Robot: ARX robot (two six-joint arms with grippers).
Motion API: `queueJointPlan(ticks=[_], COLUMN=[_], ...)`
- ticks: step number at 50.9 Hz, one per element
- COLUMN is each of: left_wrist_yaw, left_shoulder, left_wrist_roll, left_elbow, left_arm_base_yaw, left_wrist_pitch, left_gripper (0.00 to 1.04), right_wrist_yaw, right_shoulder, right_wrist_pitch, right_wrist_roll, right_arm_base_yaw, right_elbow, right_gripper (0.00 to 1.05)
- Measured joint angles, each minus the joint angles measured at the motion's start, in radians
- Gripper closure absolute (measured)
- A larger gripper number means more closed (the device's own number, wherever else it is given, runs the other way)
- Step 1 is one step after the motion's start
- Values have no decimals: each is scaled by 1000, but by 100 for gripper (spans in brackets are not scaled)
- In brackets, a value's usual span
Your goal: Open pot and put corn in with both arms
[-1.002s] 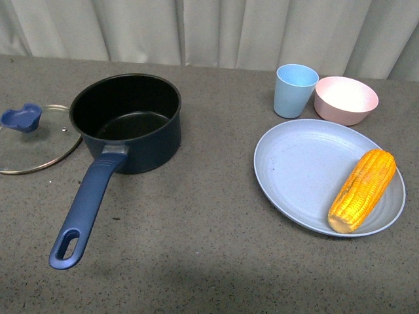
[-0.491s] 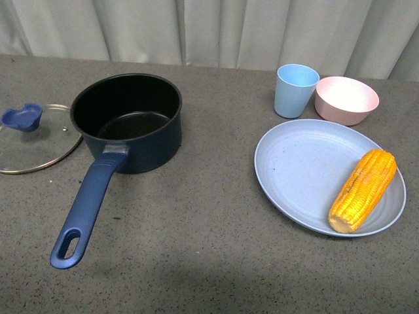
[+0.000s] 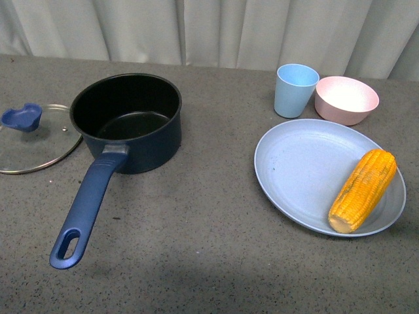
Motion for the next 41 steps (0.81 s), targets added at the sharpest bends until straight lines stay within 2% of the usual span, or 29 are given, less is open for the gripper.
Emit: queueJointPlan(ticks=[12, 32, 41], left_wrist_yaw=[0, 0, 0], left_shoulder=[0, 0, 0], left_wrist_roll=[0, 0, 0], left_elbow=[0, 0, 0], left_arm_base_yaw=[0, 0, 0], left_wrist_pitch=[0, 0, 0], left_gripper=[7, 7, 7], right_wrist_yaw=[52, 92, 91], right_shoulder=[331, 497, 550], right_wrist_pitch=[-168, -321, -354], right_wrist_roll=[276, 482, 525], right_arm_base_yaw=[55, 156, 166], right_elbow=[245, 418, 476], right_gripper=[9, 9, 9])
